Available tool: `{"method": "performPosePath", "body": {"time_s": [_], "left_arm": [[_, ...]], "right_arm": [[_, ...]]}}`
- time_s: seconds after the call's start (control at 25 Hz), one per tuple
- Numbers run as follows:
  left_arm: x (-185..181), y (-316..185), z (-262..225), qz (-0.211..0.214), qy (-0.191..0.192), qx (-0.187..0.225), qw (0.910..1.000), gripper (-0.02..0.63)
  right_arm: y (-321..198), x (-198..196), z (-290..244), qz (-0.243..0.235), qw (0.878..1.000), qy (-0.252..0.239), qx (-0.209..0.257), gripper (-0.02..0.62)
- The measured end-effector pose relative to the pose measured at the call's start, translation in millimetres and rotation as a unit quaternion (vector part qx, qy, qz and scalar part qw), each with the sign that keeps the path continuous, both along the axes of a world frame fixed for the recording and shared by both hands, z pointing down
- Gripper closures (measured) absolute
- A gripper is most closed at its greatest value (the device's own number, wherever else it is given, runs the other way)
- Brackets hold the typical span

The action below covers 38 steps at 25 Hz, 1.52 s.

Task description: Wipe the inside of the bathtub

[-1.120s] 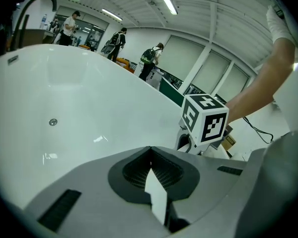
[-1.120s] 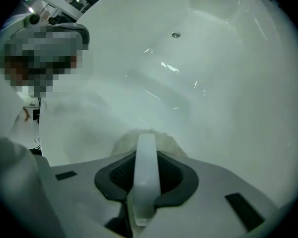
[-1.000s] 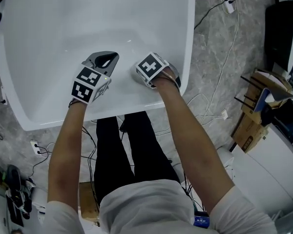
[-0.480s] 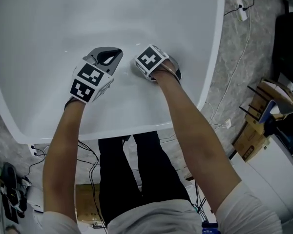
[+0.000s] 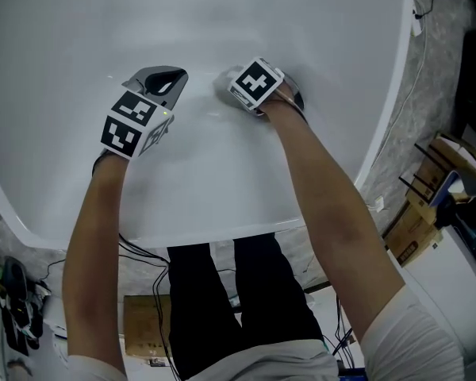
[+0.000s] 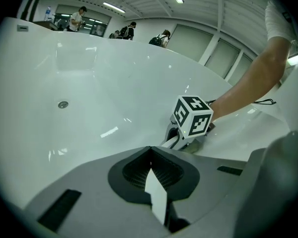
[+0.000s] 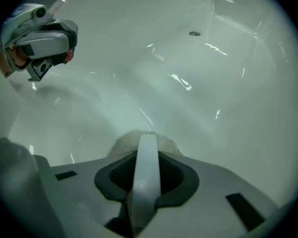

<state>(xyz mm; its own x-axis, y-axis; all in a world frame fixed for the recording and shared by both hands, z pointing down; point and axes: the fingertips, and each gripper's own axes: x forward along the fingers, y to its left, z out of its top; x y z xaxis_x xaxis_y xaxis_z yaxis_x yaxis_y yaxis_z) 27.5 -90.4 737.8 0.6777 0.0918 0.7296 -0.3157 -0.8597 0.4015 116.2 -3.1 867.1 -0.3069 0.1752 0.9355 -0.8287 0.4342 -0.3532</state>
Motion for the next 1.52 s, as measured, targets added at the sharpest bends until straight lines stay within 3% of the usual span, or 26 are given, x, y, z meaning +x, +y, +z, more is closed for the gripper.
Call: {"method": "performPosePath", "body": {"time_s": [0.4, 0.64, 0.84, 1.28, 1.52], "left_arm": [[-31.0, -8.1, 15.4, -0.01, -0.001, 0.001, 1.0, 0.595], [-46.8, -6.2, 22.3, 0.007, -0.004, -0.002, 1.0, 0.595], [-59.5, -15.7, 27.2, -0.019, -0.001, -0.018, 0.9997, 0.595], [-51.6, -17.4, 42.7, -0.03, 0.002, -0.025, 0.9992, 0.595], [-42.2, -19.6, 35.9, -0.033, -0.005, -0.023, 0.9992, 0.595]], "right_arm": [[-16.0, -18.7, 23.0, -0.042, 0.998, -0.028, 0.046, 0.502], [-27.3, -40.5, 37.6, -0.071, 0.992, -0.047, 0.093, 0.502], [-37.3, -56.9, 46.1, -0.076, 0.988, -0.073, 0.117, 0.502], [-44.6, -68.0, 59.2, -0.043, 0.981, -0.162, 0.093, 0.502], [-48.6, -72.1, 35.8, -0.03, 0.973, -0.216, 0.077, 0.502]]}}
